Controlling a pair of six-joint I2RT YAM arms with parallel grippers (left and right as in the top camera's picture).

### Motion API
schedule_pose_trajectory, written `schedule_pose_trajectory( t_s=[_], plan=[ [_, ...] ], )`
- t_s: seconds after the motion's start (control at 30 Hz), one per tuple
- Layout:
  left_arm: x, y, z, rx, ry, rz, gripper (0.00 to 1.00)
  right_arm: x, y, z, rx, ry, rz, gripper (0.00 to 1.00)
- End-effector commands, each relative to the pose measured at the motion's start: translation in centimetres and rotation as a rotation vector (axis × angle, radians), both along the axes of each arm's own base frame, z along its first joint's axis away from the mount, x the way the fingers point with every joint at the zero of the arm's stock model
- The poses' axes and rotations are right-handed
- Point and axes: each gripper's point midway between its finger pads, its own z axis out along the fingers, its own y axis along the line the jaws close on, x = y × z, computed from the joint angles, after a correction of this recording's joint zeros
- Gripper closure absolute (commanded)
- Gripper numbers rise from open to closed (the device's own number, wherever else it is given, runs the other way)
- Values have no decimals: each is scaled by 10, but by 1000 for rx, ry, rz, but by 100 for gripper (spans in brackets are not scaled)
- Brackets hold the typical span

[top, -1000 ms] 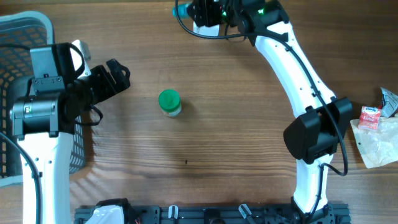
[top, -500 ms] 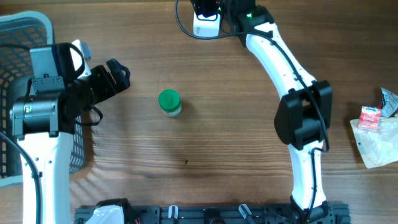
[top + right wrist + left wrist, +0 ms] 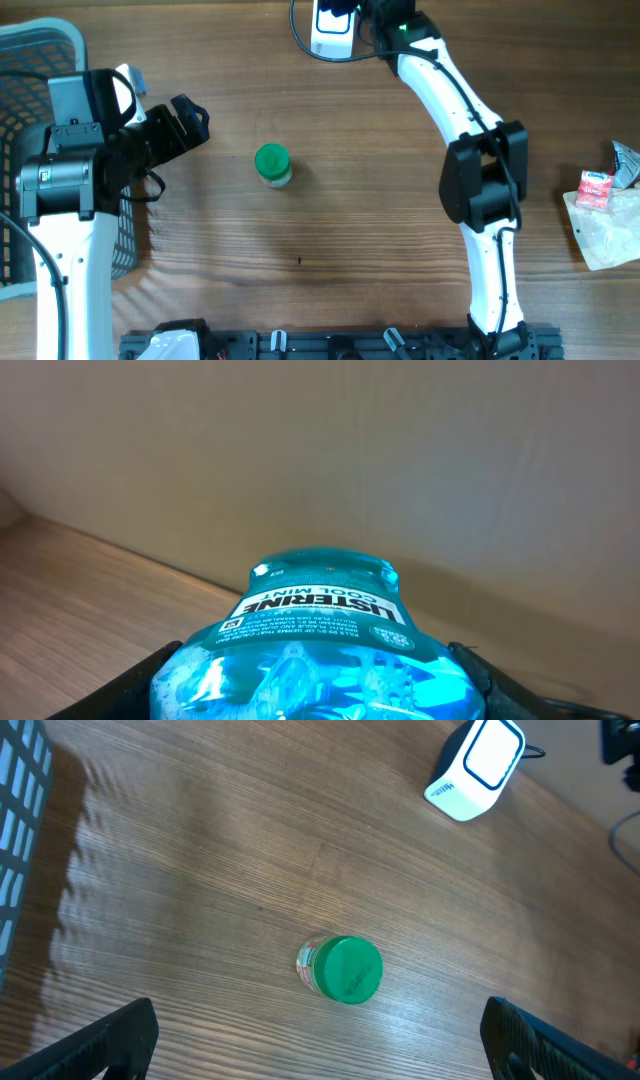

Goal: Scan the item barcode
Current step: 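Hold the bottle label in front of the scanner face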

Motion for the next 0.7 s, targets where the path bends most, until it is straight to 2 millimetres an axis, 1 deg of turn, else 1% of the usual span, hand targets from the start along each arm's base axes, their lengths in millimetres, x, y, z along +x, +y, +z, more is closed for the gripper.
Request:
schedule_pose_trajectory(
  t_s=[0.0,0.17,0.33,0.4,0.5,0.67],
  plan=[
    [1,3,7,10,-20,-2,0,8,6,-13,12,-17,4,44],
    [1,3,7,10,-20,-2,0,9,9,-20,37,-3,11,45],
    [1,2,6,10,-19,-2,0,-6,27,-18,83,13,164,44],
    [1,3,7,10,-20,-2,0,-10,30,-16,99,20,216,44],
    [1,2,6,10,-19,-2,0,-15,29,-17,118,35,273,46],
    [1,3,6,10,-19,-2,0,-19,13,-19,136,58,339,47]
  ],
)
